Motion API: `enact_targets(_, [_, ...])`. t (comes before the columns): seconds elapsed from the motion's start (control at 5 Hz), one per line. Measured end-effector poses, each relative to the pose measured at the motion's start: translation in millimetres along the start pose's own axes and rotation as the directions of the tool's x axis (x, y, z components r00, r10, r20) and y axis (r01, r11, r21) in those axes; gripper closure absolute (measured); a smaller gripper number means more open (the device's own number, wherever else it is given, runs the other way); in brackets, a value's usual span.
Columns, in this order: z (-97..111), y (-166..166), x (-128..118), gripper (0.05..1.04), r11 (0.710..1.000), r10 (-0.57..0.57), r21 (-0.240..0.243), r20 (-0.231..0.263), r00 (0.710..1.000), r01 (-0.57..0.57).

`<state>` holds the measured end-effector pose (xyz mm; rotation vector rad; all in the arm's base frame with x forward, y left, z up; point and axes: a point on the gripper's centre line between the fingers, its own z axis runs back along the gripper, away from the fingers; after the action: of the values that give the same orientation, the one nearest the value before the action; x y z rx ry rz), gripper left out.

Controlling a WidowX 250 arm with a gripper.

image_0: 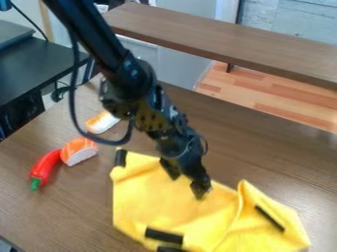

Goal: Move the cloth to the bottom right of the table

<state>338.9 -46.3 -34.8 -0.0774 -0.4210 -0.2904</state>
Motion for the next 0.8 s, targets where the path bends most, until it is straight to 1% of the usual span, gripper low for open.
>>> enact_targets(0.4, [23,-22,-44,0.084,0.997,-0.067,-0.043,-0.003,0.998,0.066])
enact_targets(0.6, [30,-26,-59,0.084,0.996,-0.078,-0.049,-0.014,0.997,0.077])
enact_targets(0.8, [49,-30,-53,0.084,0.996,-0.084,-0.036,0.009,0.996,0.085])
